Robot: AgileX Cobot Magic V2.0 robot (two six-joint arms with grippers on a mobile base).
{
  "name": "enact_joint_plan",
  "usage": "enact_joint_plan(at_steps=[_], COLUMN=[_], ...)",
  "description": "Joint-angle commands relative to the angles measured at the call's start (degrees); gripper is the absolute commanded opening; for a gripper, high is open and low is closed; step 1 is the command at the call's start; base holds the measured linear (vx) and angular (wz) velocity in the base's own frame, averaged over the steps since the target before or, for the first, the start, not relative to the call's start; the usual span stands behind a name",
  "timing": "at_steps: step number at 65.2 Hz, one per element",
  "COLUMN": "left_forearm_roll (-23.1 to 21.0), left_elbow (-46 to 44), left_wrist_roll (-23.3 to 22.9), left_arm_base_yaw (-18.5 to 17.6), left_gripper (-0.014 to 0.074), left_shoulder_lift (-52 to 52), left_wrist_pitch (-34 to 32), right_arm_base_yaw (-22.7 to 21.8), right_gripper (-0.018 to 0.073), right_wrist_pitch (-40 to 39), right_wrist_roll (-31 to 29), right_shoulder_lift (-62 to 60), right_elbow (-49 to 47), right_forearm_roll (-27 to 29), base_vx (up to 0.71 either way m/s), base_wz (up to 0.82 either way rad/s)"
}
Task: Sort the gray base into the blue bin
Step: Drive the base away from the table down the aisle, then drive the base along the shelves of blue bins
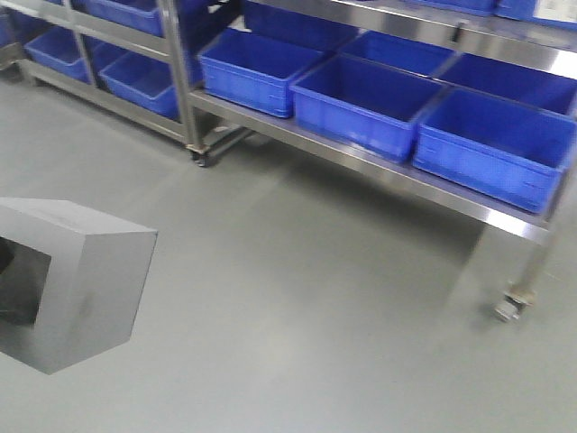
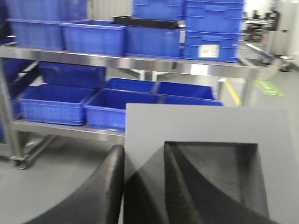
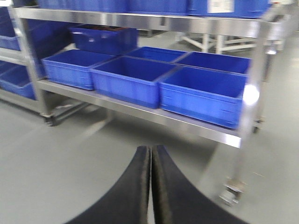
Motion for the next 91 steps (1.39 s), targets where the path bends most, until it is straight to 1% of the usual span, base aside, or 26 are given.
enact_joint_plan(at_steps=[1, 64, 91], left_forearm_roll=[-0.56, -0.56, -0.56], left_elbow=[-1.75, -1.75, -1.75], left_wrist_roll=[-0.39, -0.39, -0.39], left_arm_base_yaw=[-0.24, -0.24, -0.24], left_gripper=[-0.0006, -0.0006, -0.0006], left_shoulder_lift=[0.04, 0.04, 0.04], left_wrist_pitch=[-6.13, -6.13, -6.13], right_arm_base_yaw=[0.02, 0.02, 0.02], right_gripper=[-0.0005, -0.0005, -0.0005], right_wrist_pitch=[-4.29, -4.29, -4.29], right_wrist_roll=[-0.73, -0.73, -0.73], right_shoulder_lift=[-0.10, -0.10, -0.10], right_elbow=[0.11, 0.11, 0.11], right_forearm_roll=[-0.48, -0.48, -0.48], base_vx=[0.23, 0.28, 0.32], base_wz=[0.50, 0.36, 0.44])
